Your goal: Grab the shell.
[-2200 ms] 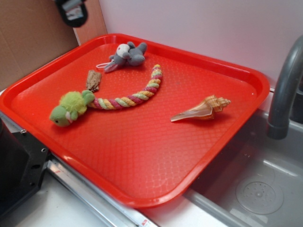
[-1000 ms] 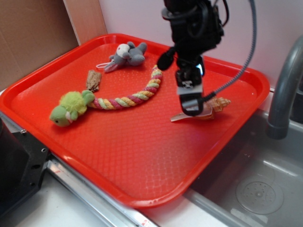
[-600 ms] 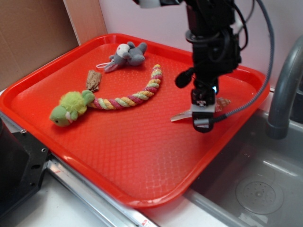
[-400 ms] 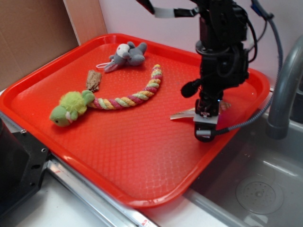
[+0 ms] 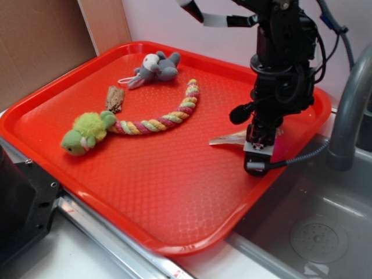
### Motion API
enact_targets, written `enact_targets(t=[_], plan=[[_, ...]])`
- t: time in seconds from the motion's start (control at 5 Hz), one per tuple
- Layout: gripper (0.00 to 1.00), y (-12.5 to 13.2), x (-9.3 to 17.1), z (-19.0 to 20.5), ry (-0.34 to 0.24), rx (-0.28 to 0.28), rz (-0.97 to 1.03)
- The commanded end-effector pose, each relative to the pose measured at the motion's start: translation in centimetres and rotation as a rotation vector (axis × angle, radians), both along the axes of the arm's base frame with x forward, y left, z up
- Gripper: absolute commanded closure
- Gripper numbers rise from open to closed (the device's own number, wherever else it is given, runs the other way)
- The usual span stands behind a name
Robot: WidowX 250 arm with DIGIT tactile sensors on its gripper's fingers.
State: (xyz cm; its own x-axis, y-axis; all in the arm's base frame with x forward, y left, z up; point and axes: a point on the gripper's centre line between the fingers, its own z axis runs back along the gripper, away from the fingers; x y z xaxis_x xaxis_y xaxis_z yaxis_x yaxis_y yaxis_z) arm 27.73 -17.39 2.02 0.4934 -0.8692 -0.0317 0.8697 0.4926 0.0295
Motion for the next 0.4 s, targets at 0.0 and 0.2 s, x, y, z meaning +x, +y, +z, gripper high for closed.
enact_targets(t=[0.0, 0.2], plan=[[1.0, 1.9, -0.8, 6.3, -0.042, 0.031, 0.165], [1.0, 4.8, -1.7, 10.3, 0.023, 0.019, 0.377]])
